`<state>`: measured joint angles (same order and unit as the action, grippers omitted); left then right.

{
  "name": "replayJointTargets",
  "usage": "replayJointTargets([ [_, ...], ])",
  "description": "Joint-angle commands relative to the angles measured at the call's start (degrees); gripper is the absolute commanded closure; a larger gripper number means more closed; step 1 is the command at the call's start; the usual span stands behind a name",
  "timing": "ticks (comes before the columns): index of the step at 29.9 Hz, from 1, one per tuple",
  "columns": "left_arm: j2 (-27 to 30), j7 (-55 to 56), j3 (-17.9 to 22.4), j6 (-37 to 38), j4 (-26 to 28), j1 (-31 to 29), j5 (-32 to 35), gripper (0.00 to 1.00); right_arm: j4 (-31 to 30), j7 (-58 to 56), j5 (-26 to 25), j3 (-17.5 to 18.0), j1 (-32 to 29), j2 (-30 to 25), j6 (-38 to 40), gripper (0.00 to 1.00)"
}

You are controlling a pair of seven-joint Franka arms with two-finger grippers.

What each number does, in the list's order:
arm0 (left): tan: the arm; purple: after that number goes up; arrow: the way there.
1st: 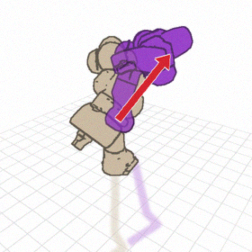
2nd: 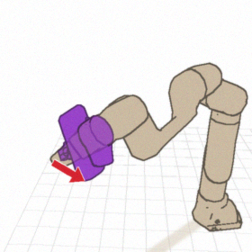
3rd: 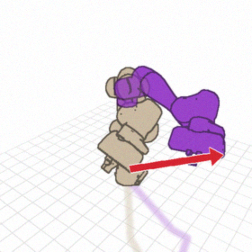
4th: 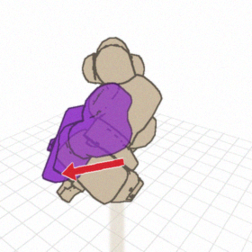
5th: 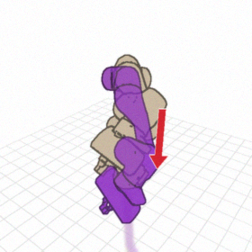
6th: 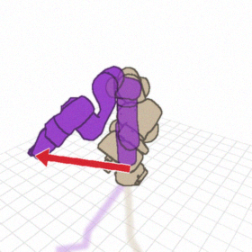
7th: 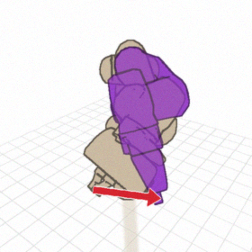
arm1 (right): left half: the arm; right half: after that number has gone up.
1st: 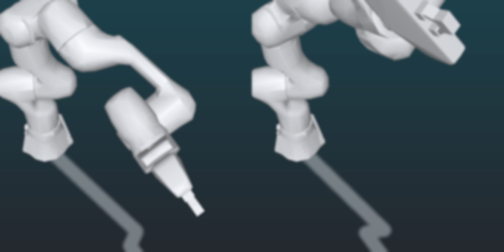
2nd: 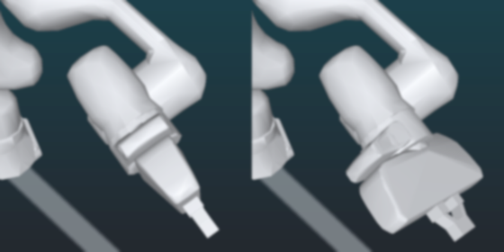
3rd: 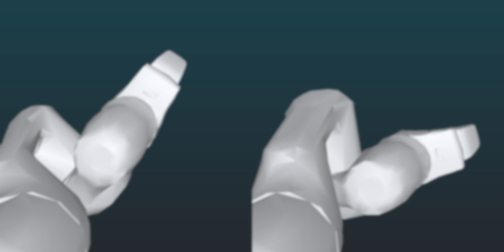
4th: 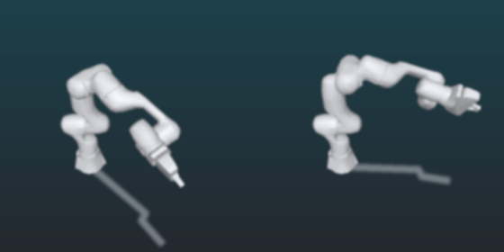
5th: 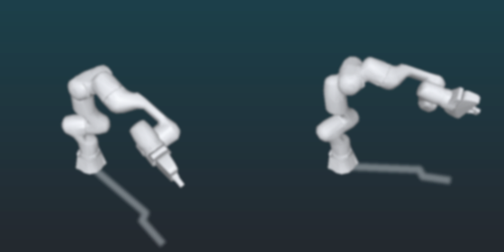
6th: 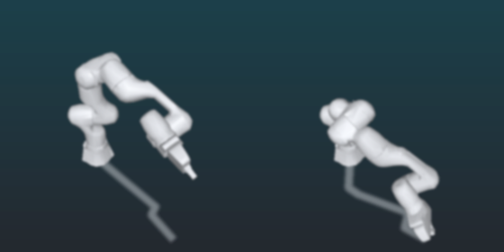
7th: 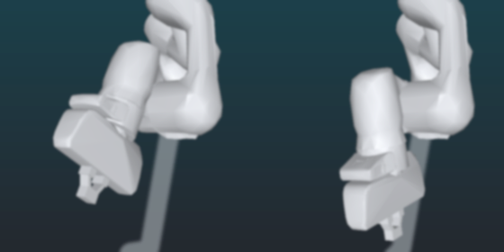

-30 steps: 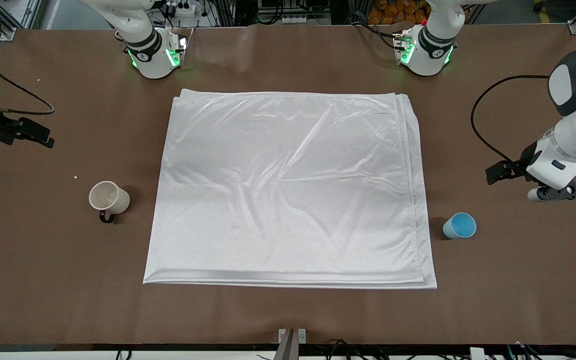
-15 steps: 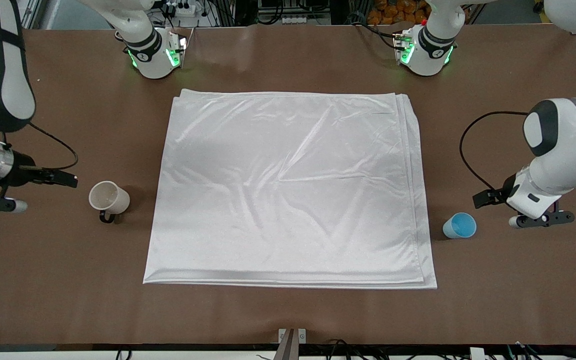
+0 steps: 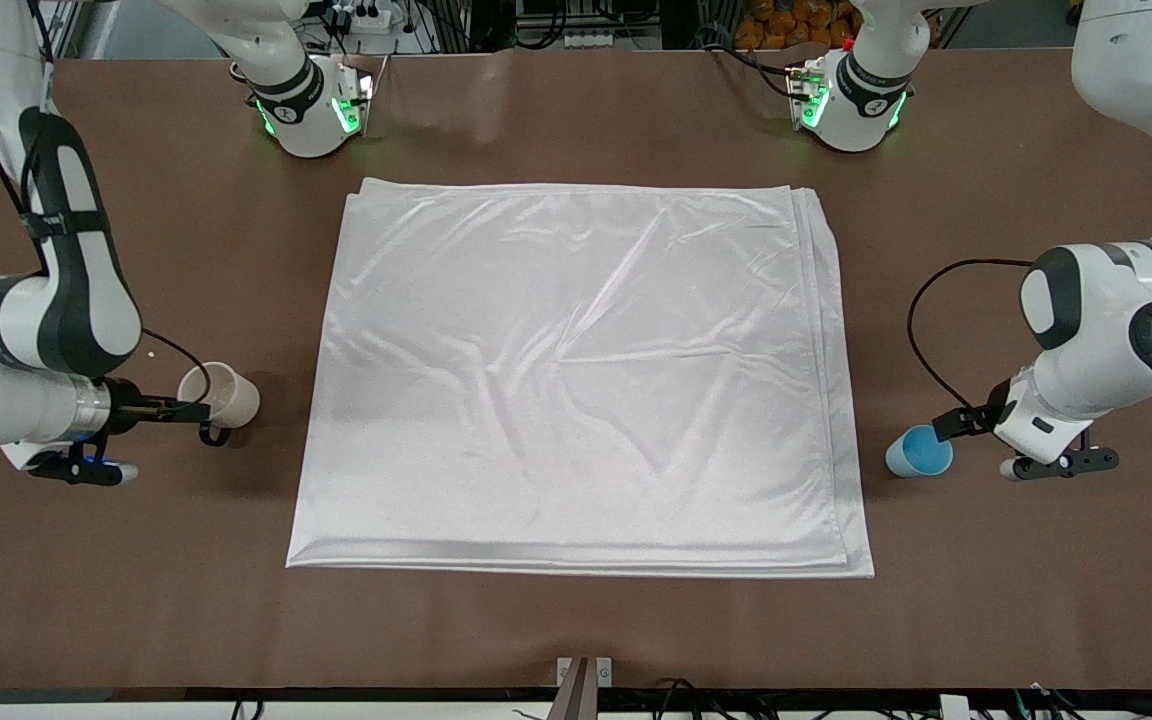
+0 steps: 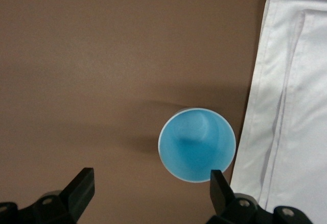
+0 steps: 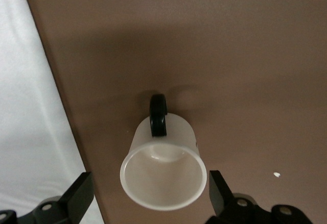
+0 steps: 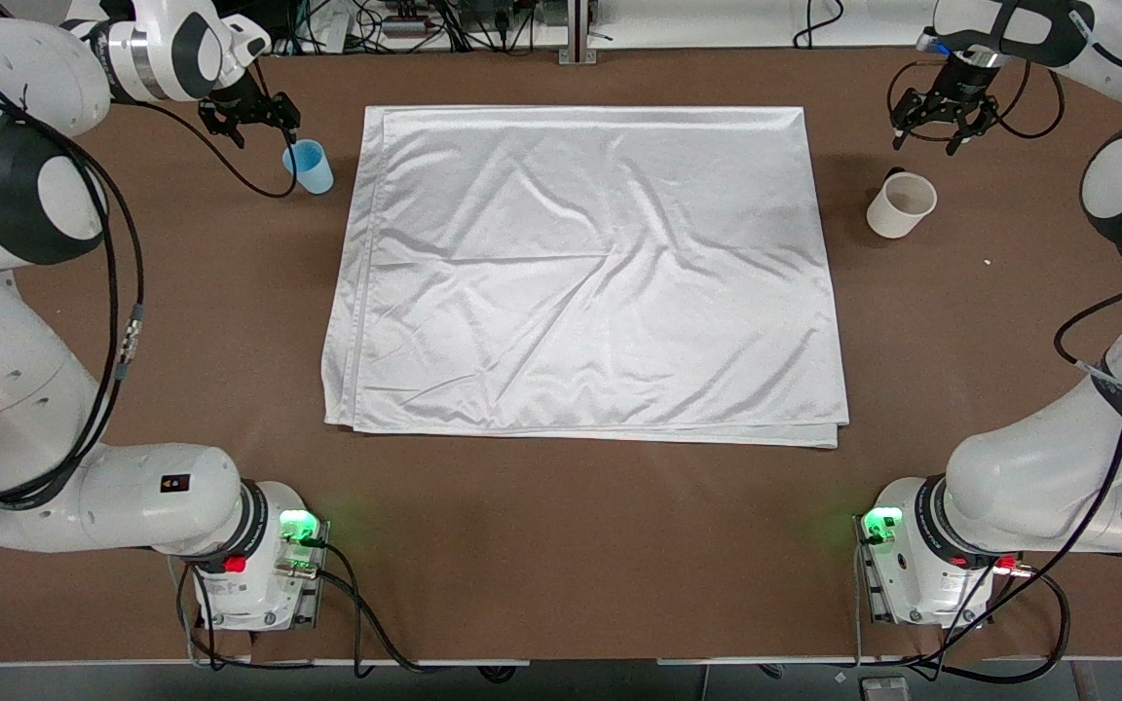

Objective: Place blue cup into white mug on cloth

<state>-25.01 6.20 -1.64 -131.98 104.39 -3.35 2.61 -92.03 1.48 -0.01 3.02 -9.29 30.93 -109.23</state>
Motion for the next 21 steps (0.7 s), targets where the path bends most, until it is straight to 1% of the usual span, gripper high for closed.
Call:
replayJointTargets([
  [1, -3.28, -0.93, 0.06, -3.11, -0.85, -0.43, -0.5, 0.0, 3.09, -0.43, -0.43, 0.41, -0.46, 4.66, -1.33, 0.0],
  [8, -5.13, -1.02, 0.06, -5.31, -0.85, -0.43, -0.5, 0.0, 3.09, 0.01, -0.52, 0.41, 0.06, 6.77, -4.4, 0.0],
  [14, -6.1, -1.02, -0.03, -6.62, -0.94, -0.43, -0.5, 0.0, 2.91, -0.25, -0.52, 0.41, 0.06, 7.65, -4.94, 0.0],
  [15, -6.19, -1.02, -0.03, -6.98, -0.94, -0.43, -0.5, 0.0, 2.83, -0.34, -0.52, 0.41, 0.06, 7.91, -5.02, 0.02],
  [17, -6.8, -1.02, -0.03, -7.33, -0.94, -0.43, -0.5, 0.0, 2.83, -0.51, -0.43, 0.41, 0.06, 8.35, -5.02, 0.14],
  [19, -7.07, -1.11, -0.03, -7.94, -1.03, -0.43, -0.5, 0.0, 2.74, -0.52, -0.34, 0.41, -0.11, 8.62, -5.02, 0.34],
  [21, -7.42, -1.19, -0.03, -8.47, -0.94, -0.43, -0.5, 0.01, 2.65, -0.52, -0.34, 0.41, -0.11, 8.71, -5.02, 0.51],
])
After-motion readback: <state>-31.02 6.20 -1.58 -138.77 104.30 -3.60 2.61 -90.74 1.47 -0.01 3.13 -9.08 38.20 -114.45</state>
